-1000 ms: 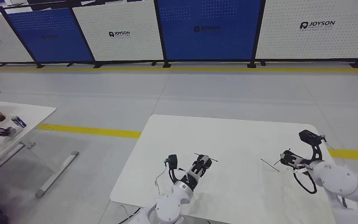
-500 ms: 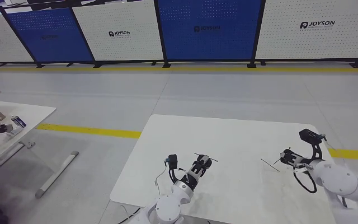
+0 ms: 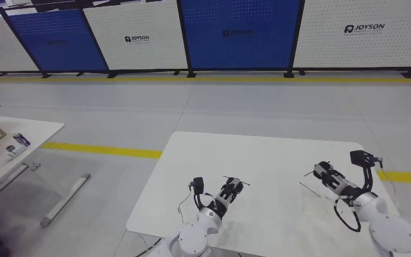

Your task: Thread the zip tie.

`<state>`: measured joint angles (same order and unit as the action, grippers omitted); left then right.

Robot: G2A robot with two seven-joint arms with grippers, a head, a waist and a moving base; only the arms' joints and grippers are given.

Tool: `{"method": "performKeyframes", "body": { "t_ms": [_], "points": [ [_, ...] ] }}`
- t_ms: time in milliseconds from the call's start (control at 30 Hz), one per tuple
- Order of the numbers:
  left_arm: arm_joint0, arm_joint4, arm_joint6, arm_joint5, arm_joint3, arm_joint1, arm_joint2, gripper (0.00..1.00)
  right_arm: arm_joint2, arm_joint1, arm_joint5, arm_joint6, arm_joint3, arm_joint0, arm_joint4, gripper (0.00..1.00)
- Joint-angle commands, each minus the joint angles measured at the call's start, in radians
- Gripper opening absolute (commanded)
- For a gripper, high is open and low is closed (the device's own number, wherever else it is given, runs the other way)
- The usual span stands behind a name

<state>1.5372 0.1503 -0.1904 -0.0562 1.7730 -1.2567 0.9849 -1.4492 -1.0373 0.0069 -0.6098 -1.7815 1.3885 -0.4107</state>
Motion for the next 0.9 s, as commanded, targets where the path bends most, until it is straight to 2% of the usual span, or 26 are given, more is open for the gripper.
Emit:
{"method": "performKeyframes", "body": {
  "t_ms": [0, 333, 467, 600, 800, 867],
  "points": [
    [0.0, 0.0, 0.0, 0.0, 0.0, 0.0, 0.0, 0.0, 0.0, 0.0, 0.0, 0.0, 0.0, 0.0, 0.0, 0.0],
    [-0.001, -0.002, 0.005, 0.003, -0.004, -0.001, -0.002, 0.0, 0.0, 0.0, 0.0, 0.0, 0.0, 0.0, 0.0, 0.0],
    [-0.005, -0.059, -0.011, -0.001, -0.022, -0.004, -0.022, 0.0, 0.0, 0.0, 0.0, 0.0, 0.0, 0.0, 0.0, 0.0],
    [-0.019, -0.116, -0.048, -0.028, -0.046, -0.011, -0.048, 0.0, 0.0, 0.0, 0.0, 0.0, 0.0, 0.0, 0.0, 0.0],
    [-0.019, -0.116, -0.048, -0.028, -0.046, -0.011, -0.048, 0.0, 0.0, 0.0, 0.0, 0.0, 0.0, 0.0, 0.0, 0.0],
    [-0.019, -0.116, -0.048, -0.028, -0.046, -0.011, -0.048, 0.0, -0.003, -0.001, -0.027, 0.008, -0.008, 0.009, 0.028, 0.0]
  ]
}}
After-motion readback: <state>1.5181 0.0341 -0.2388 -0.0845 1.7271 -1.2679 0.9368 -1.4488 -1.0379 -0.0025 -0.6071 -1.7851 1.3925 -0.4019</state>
